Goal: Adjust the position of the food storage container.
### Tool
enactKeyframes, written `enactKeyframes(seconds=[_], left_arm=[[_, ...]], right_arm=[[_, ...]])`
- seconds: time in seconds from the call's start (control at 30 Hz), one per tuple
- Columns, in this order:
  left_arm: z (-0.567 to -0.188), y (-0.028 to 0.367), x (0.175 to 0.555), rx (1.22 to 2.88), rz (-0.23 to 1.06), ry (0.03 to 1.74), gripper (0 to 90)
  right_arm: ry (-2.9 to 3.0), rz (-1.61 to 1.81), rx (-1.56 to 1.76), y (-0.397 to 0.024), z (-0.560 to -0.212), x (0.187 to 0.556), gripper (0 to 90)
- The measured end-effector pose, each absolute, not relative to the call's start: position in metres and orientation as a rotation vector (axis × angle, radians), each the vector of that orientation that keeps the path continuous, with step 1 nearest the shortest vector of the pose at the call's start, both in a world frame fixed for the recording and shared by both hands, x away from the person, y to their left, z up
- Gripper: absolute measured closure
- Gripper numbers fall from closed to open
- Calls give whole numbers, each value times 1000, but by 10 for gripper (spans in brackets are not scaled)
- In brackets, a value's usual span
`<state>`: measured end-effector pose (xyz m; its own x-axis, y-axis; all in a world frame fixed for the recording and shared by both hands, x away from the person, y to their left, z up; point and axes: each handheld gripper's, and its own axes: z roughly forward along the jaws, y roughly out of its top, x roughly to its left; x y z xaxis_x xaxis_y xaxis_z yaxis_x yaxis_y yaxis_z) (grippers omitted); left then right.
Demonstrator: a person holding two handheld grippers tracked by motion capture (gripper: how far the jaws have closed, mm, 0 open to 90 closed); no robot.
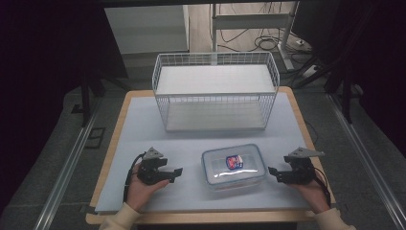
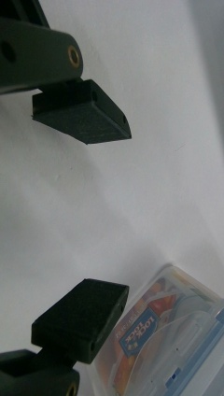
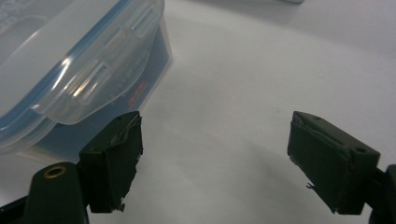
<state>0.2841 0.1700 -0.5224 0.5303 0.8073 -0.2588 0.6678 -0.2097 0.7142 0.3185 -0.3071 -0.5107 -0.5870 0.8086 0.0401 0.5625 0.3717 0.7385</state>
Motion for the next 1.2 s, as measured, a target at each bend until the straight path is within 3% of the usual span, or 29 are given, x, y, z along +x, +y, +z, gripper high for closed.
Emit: enactKeyframes(seconds=[0.63,0.8,0.83,1.0,1.03,1.07,1.2], left_arm=[[-522,174,284,1921,214,1223,210],[-524,175,282,1925,211,1225,207],[-524,176,282,1923,209,1228,207],[-525,177,283,1915,189,1233,207],[-525,177,283,1916,186,1232,207],[-526,175,283,1919,182,1231,207],[-526,174,283,1924,177,1229,207]], right_arm=[[2309,1024,1251,-309,-502,315,275],[2315,1078,1215,-310,-488,311,404],[2320,1141,1170,-309,-475,307,492],[2376,1279,1034,-299,-449,295,718],[2376,1279,1034,-299,-449,295,718],[2422,1304,974,-291,-443,290,793],[2509,1301,863,-273,-442,283,875]])
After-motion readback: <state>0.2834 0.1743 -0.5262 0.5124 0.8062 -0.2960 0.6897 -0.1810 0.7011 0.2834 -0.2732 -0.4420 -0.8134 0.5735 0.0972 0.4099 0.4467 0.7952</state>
